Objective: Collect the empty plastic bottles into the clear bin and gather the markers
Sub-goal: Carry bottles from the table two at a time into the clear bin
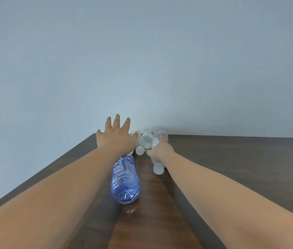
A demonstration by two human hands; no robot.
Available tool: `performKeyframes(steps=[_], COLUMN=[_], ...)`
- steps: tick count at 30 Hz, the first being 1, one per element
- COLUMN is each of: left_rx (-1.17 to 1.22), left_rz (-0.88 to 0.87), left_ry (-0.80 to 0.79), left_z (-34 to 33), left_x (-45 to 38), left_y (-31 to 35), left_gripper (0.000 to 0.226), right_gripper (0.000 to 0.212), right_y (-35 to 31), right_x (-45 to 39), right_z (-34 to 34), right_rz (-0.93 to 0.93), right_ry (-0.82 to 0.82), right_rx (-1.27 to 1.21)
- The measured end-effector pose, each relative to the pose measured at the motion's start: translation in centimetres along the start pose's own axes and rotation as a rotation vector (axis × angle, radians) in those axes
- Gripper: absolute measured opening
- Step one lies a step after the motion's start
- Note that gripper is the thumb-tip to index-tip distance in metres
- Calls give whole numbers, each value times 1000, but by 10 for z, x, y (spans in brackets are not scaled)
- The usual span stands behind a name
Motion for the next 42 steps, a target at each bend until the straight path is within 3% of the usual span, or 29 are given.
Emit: performKeyframes(steps=[6, 11, 13, 17, 21, 27, 33, 42], left_rx=[58, 30, 12, 12, 32, 93, 150, 287], left_rz=[82, 66, 81, 79, 95, 25, -187, -495], left_ry=[-111, -210, -255, -354, -397, -266, -133, -58], left_z=[-11, -34, -42, -47, -48, -21, 3, 29], left_x=[21, 22, 25, 54, 76, 95, 113, 199], left_y=[2, 1, 1, 6, 8, 29, 97, 237], left_gripper=[79, 129, 137, 114, 69, 48, 44, 77], right_gripper=[73, 78, 77, 75, 75, 76, 75, 67], right_y=[25, 36, 40, 46, 53, 80, 132, 220], right_x=[17, 28, 32, 42, 56, 85, 140, 277], right_z=[38, 67, 74, 81, 87, 111, 164, 264], right_rz=[-2, 26, 23, 16, 14, -1, -64, -179], right_ry=[230, 352, 373, 399, 419, 459, 582, 873], right_rx=[-49, -51, -50, -73, -81, -120, -114, -7])
Point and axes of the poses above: each hand's wrist, its own x-axis away from the middle knuckle, its own z-axis out of the back of the hand, y = z × x, the point moved 5 cm from there along -x, towards the middle knuckle, and after that the axes turned 3 degrees about z, right-handed, at the moved point
